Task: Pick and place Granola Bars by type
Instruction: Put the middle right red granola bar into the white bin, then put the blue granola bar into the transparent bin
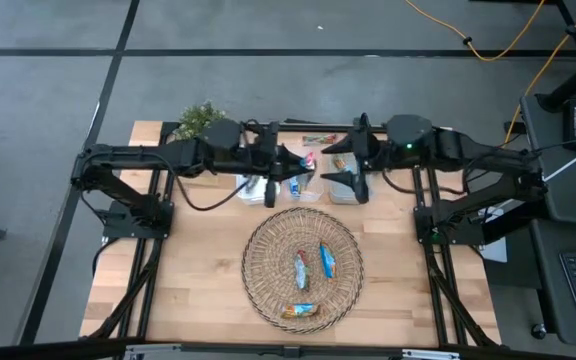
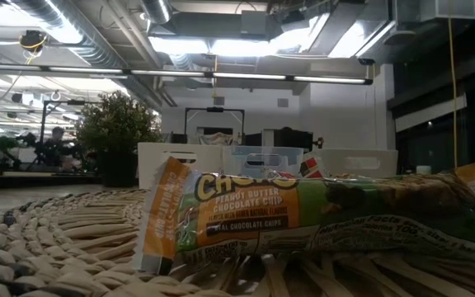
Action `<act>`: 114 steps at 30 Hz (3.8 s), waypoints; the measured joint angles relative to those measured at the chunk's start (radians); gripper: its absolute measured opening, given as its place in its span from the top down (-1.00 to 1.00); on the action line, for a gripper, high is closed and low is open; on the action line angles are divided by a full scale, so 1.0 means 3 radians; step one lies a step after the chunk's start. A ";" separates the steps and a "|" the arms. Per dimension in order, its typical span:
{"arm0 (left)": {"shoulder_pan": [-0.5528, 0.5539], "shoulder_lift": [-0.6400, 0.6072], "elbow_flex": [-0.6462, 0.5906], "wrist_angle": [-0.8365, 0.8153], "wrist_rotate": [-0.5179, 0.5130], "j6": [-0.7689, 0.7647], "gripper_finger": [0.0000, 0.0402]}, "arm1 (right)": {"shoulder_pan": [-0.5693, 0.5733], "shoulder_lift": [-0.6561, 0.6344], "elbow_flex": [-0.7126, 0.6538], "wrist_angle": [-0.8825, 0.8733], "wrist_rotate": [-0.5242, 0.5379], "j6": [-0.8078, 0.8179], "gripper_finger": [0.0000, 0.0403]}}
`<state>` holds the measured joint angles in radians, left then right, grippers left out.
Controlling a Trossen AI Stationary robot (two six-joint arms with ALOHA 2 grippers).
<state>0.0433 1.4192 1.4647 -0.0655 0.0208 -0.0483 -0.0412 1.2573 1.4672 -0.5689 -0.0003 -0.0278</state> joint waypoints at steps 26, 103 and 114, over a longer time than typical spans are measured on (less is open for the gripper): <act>0.0085 -0.1135 0.0009 -0.1938 -0.1453 -0.0579 0.90 | 0.0376 -0.1415 -0.0862 -0.2091 0.1683 0.1795 -0.12; 0.0876 -0.0925 -0.0659 -0.1863 -0.1064 -0.1478 -0.14 | -0.1239 -0.1055 -0.2009 -0.1133 0.1724 0.1683 -0.32; 0.0870 -0.0912 -0.0659 -0.1876 -0.1050 -0.0906 -0.14 | -0.2019 -0.0438 -0.2068 -0.1101 0.1335 0.2515 -0.32</act>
<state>0.3042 1.1457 1.2671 -0.6283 -0.2943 -0.3201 -0.6468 1.1259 0.8469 -0.8991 0.4002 0.7266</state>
